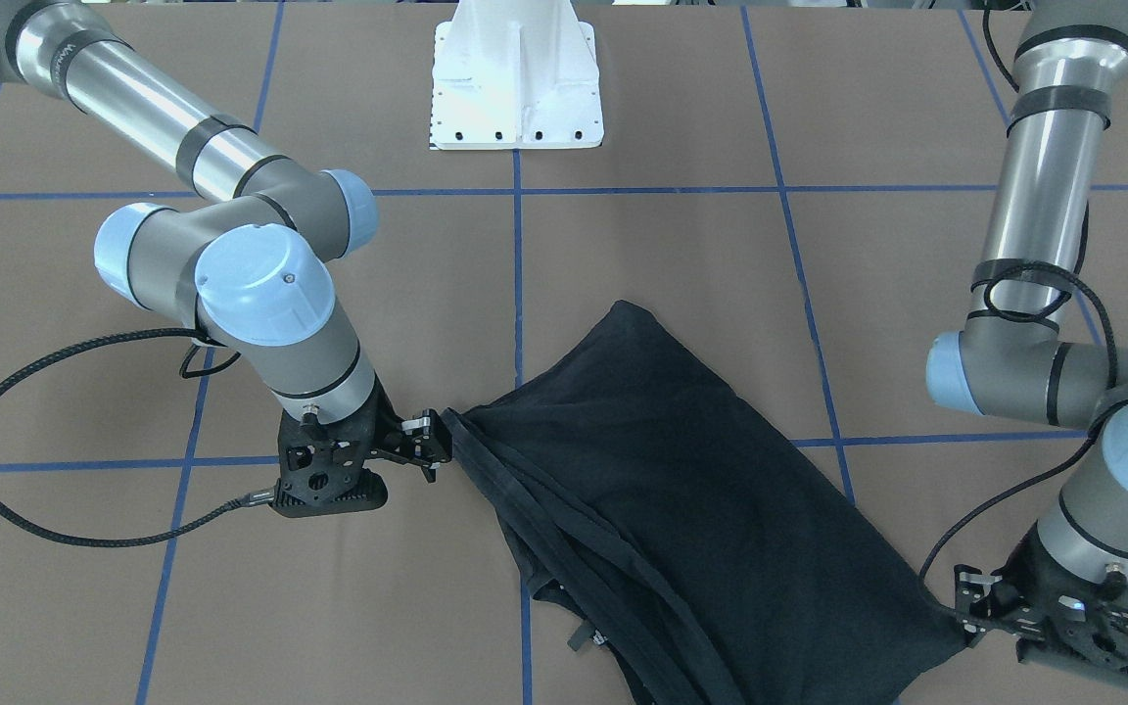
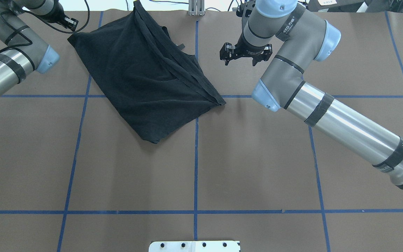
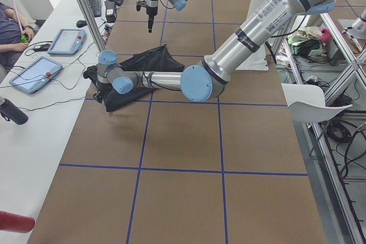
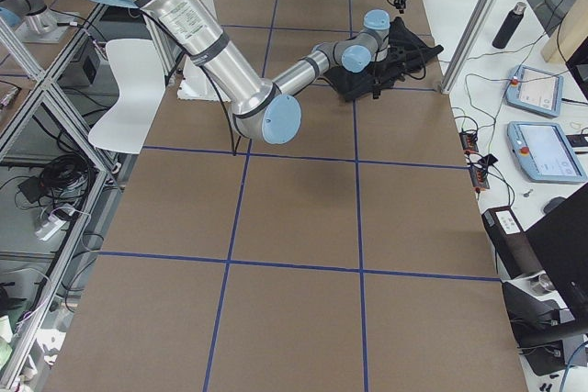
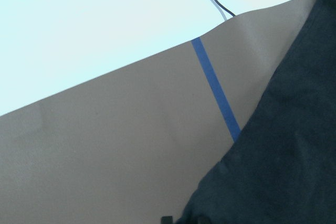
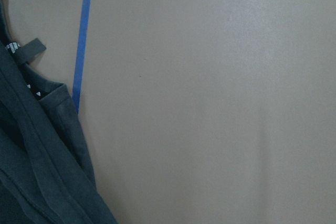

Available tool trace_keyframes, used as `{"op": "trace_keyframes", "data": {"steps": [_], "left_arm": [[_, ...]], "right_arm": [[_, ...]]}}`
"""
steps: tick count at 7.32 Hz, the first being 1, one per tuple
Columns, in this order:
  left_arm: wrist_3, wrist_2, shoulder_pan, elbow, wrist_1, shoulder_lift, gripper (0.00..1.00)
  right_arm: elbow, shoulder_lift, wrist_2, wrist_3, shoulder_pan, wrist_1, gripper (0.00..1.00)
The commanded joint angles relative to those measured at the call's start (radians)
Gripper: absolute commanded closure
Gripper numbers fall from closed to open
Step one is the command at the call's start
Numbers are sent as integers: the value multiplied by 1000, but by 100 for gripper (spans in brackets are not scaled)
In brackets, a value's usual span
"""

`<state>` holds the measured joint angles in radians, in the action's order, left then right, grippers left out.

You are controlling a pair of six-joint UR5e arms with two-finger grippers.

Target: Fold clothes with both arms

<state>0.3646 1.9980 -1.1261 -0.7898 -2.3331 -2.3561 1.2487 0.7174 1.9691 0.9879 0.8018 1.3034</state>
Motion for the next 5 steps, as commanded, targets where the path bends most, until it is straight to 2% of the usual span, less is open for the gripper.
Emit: {"op": "trace_keyframes", "data": {"steps": [1, 2, 3, 4, 5], "left_arm": [[-4, 101, -15, -147, -8, 130, 0], [-1, 104, -15, -181, -6, 156, 0], [2, 102, -14, -181, -6, 162, 0], [2, 102, -12, -181, -8, 163, 0], [4, 102, -12, -181, -8, 164, 0]], "right_arm": [[-194, -116, -47, 6, -39, -133, 1], [-309, -150, -73, 30, -47, -261, 1], [-410, -208, -102, 41, -62, -307, 1], [-476, -251, -131, 46, -81, -322, 1], [-492, -254, -137, 46, -90, -343, 2]]}}
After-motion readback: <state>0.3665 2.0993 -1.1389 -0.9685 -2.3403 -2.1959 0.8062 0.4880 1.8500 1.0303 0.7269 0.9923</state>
